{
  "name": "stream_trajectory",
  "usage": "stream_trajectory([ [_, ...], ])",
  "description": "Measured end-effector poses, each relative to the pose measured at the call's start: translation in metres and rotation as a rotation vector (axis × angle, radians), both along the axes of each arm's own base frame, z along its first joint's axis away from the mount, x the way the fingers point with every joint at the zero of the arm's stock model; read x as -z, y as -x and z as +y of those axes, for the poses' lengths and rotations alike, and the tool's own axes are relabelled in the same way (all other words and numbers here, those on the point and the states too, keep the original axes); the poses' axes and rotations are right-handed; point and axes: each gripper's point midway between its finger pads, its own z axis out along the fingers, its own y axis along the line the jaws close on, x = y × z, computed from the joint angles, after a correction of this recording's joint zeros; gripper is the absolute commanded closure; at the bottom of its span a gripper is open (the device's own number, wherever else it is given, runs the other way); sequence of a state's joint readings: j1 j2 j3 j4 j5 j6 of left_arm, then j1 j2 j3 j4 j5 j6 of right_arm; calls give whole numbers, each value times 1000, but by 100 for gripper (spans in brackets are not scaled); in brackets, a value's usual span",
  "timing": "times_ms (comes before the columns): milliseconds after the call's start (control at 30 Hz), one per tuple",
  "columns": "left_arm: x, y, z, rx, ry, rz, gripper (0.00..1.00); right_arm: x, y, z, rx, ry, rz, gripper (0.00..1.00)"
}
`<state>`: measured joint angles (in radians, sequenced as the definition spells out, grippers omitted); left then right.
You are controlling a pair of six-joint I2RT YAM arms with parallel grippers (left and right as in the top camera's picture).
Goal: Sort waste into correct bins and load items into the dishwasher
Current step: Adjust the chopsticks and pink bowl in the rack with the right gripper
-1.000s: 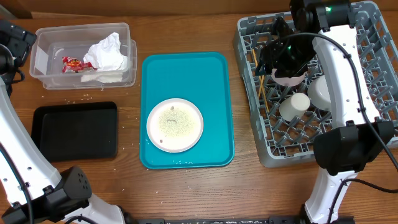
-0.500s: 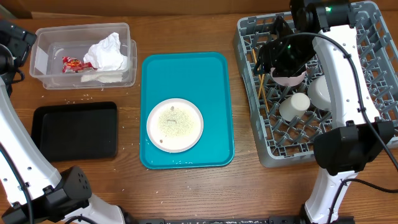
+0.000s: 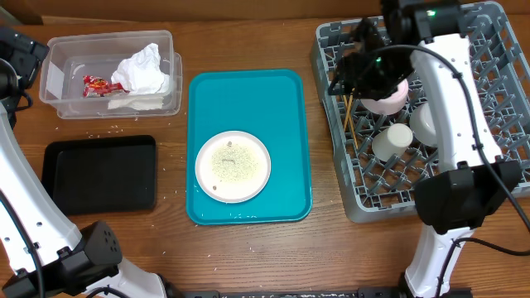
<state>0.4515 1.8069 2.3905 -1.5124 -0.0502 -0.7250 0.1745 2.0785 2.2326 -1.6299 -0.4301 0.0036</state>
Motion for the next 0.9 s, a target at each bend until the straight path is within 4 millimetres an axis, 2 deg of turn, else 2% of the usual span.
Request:
stream_trajectory([
  [133, 0, 0, 0, 0, 0, 0, 0, 0, 2, 36, -59, 9, -44, 29],
  [267, 0, 0, 0, 0, 0, 0, 0, 1, 4, 67, -73, 54, -88, 12],
  [333, 0, 0, 0, 0, 0, 0, 0, 2, 5, 79, -52, 83, -104, 2],
  [400, 0, 0, 0, 0, 0, 0, 0, 3, 5, 84, -11, 112, -107, 0],
  [600, 0, 0, 0, 0, 0, 0, 0, 7, -1, 72, 79, 183, -109, 0],
  [900, 0, 0, 0, 0, 0, 0, 0, 7, -24, 29, 211, 213, -114, 0],
])
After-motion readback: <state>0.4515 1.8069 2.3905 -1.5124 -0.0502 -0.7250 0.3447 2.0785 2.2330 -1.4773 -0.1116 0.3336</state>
